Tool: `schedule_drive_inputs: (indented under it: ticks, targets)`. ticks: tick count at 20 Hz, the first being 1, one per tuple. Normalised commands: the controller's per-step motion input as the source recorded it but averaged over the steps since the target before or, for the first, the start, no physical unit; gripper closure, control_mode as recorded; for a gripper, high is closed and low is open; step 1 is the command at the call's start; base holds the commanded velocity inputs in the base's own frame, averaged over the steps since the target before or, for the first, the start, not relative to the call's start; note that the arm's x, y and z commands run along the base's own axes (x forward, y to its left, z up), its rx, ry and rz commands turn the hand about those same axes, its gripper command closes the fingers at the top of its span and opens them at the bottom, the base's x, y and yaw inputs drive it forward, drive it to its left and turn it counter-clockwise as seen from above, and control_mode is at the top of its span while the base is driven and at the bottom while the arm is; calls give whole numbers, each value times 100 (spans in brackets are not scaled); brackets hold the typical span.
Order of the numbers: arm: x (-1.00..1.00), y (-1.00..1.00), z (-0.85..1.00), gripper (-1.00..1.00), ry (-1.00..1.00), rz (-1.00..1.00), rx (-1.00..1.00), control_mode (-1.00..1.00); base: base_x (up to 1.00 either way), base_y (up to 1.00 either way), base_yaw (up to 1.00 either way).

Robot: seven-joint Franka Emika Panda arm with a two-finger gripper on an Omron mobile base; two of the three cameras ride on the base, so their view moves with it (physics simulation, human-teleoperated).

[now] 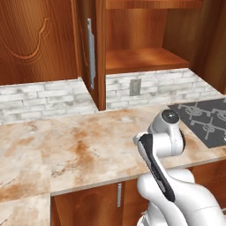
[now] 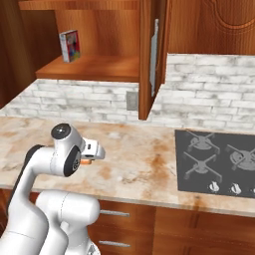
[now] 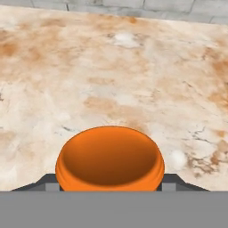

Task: Pick the avocado and bread from the counter and place them on the plate. Then pick the jam from the cabinet and place it next to the plate. Lastly close the cabinet door.

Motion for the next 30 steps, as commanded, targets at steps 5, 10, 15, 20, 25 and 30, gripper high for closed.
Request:
schedule_drive_inputs:
  ticks: [5,10,15,20,25,30]
  targets:
    - [0,0,0,100,0,0,0,100,-59,0,6]
    - [0,0,0,100,0,0,0,100,-68,-1,9]
    - [0,0,0,100,0,0,0,100,-26,-13,33]
    - [0,0,0,100,0,0,0,100,-36,-21,57]
    - [0,0,0,100,0,0,0,100,-63,-26,62]
    - [0,0,0,100,0,0,0,100,-57,-14,64]
